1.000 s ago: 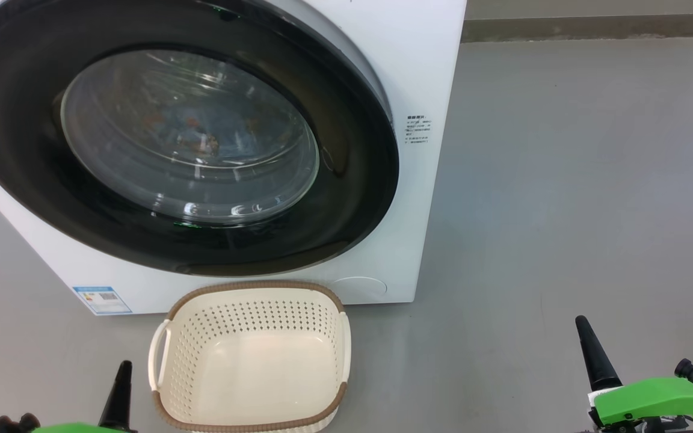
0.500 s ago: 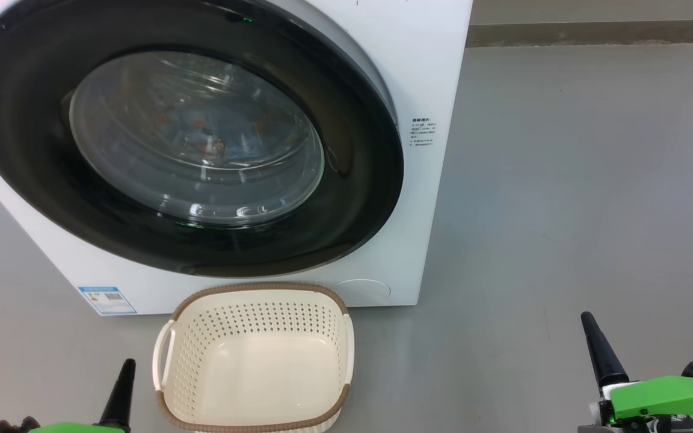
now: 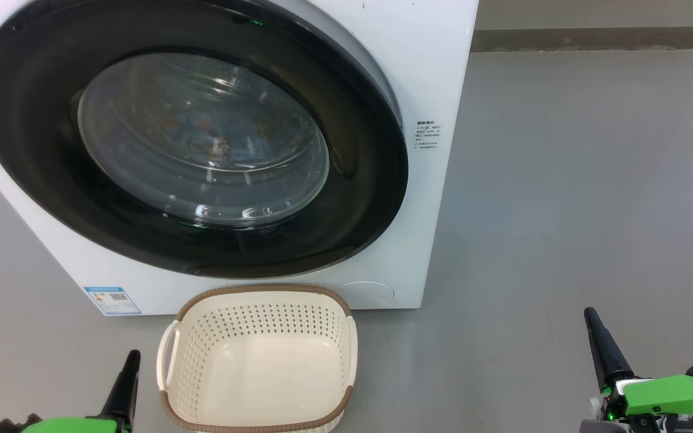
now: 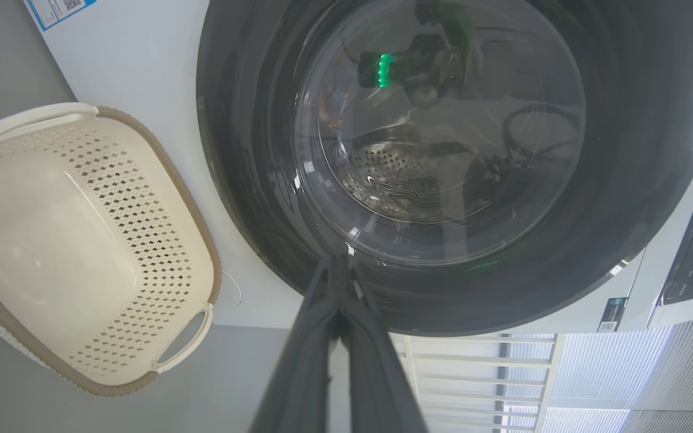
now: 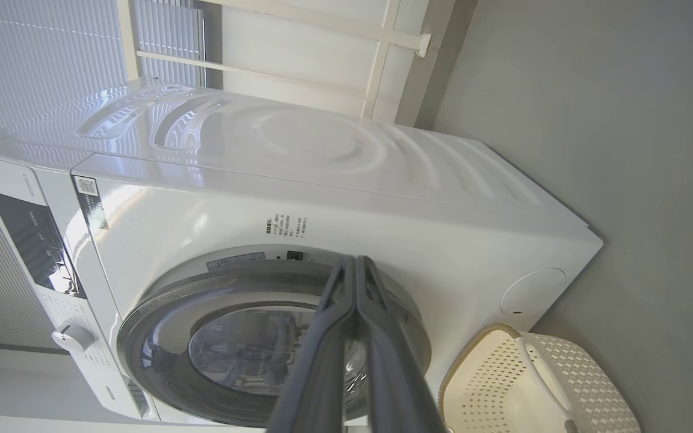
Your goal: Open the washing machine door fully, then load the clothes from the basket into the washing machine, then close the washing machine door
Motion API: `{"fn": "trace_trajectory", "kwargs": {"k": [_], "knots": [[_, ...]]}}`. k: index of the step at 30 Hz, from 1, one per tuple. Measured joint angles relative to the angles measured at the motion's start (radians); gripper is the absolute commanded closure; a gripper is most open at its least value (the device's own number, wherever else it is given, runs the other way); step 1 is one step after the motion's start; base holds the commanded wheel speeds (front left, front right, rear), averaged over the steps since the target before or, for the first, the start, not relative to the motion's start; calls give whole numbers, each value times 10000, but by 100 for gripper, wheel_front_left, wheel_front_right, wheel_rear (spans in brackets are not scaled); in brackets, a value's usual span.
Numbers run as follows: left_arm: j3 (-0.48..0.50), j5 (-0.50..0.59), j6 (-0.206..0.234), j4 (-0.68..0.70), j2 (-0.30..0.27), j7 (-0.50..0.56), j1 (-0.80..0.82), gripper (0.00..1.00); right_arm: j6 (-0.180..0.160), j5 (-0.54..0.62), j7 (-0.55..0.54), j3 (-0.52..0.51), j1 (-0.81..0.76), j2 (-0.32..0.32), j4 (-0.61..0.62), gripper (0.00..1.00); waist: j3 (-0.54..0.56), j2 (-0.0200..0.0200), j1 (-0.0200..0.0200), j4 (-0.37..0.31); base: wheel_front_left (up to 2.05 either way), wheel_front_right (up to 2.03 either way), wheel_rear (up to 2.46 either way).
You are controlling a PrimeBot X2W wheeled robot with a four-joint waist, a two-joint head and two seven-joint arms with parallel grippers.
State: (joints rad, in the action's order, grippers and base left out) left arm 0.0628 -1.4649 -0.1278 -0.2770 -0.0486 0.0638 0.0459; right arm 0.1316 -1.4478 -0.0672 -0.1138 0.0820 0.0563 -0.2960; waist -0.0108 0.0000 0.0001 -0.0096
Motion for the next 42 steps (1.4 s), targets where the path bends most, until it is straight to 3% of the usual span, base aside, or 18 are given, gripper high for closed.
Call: {"fn": "trace_trajectory", "kwargs": {"k": [14,42], "knots": [[138,-1356,0,38,71,435,198,100,-25,-1488,-384,-244,0,-81,199,100,78,0,0,96,0,0,0],[150,-1356,0,38,77,435,198,100,-25,-1499,-384,-245,0,-98,207,100,78,0,-1,96,0,0,0]]}}
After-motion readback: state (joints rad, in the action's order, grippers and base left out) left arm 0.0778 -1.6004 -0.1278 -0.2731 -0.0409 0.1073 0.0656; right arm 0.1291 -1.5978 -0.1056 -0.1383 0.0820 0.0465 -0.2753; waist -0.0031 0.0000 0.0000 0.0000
